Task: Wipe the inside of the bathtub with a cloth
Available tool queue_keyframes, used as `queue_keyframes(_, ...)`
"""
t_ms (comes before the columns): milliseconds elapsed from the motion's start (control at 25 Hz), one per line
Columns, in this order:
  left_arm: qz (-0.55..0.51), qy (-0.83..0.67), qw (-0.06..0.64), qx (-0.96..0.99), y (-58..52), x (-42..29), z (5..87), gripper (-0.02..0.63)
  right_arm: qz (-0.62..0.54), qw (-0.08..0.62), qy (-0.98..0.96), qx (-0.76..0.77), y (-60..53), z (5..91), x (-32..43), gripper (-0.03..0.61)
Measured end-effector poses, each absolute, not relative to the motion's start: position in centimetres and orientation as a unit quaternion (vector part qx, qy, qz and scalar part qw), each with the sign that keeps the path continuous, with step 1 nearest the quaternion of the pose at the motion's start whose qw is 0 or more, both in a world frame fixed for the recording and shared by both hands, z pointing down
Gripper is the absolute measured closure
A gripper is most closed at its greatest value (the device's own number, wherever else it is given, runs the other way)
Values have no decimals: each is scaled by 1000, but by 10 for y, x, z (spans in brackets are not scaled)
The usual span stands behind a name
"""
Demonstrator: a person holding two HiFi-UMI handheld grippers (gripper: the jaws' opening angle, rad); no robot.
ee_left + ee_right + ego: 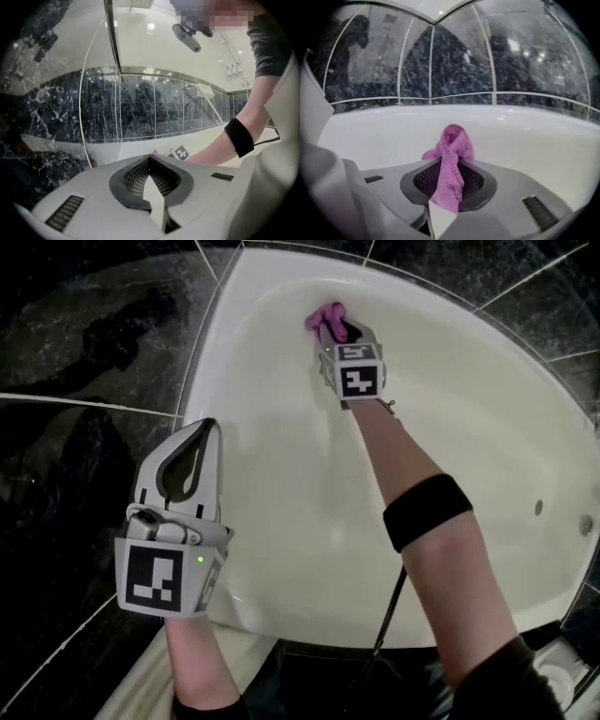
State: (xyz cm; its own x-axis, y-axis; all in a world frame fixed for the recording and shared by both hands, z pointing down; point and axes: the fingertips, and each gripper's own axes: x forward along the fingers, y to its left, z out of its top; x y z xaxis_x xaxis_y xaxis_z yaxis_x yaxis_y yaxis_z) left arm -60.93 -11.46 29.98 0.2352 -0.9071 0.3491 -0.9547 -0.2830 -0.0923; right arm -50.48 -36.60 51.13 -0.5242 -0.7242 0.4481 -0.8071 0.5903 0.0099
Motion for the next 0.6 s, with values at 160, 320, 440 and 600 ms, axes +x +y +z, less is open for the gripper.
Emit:
queue_keyframes(160,177,-596,81,779,-107,-612,298,617,59,201,-909,360,-327,487,-564,482)
queue_keyframes(320,178,-612,88,765,-97,-619,290,616,60,183,-943,271,-264,476,-604,486)
queue_keyframes(440,164,-616,95,764,-90,-619,288,617,63,187,-961,196,-195,478,-617,483)
queue_keyframes(600,160,-614,101,766,-75,-614,279,617,86,191,-971,119,-93,480,-627,482)
